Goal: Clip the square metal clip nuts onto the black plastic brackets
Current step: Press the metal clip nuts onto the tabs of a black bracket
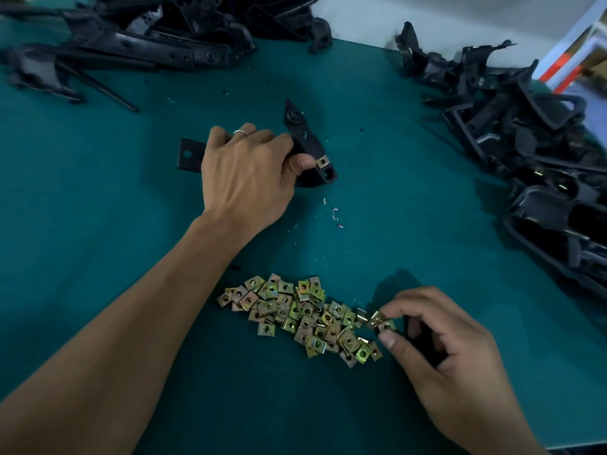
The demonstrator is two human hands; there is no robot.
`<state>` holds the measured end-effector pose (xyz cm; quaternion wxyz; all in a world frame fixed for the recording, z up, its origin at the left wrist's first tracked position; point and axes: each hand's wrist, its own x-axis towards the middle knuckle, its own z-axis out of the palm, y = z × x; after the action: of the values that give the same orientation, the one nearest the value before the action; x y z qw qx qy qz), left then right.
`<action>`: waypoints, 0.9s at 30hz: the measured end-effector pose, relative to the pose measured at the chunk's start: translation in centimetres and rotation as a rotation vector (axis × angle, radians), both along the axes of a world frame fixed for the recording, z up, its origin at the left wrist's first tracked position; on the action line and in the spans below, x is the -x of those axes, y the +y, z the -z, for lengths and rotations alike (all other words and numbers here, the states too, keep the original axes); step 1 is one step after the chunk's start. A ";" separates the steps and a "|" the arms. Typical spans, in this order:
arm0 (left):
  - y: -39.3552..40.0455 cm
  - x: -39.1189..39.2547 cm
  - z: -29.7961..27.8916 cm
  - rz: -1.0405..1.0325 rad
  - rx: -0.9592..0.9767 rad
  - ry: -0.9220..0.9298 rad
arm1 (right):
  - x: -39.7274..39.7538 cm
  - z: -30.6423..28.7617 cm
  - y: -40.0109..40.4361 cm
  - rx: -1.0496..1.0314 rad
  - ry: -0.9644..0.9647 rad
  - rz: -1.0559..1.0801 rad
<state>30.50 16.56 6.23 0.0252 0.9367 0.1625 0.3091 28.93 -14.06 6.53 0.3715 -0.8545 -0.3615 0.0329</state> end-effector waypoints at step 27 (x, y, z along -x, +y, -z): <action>0.2 -0.1 0.2 0.044 0.008 -0.034 | -5.4 -0.9 3.9 -0.780 1.021 0.138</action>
<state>30.60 16.73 6.04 0.0383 0.9344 0.1427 0.3240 34.36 -10.16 7.44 0.7814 -0.5546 -0.0690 0.2776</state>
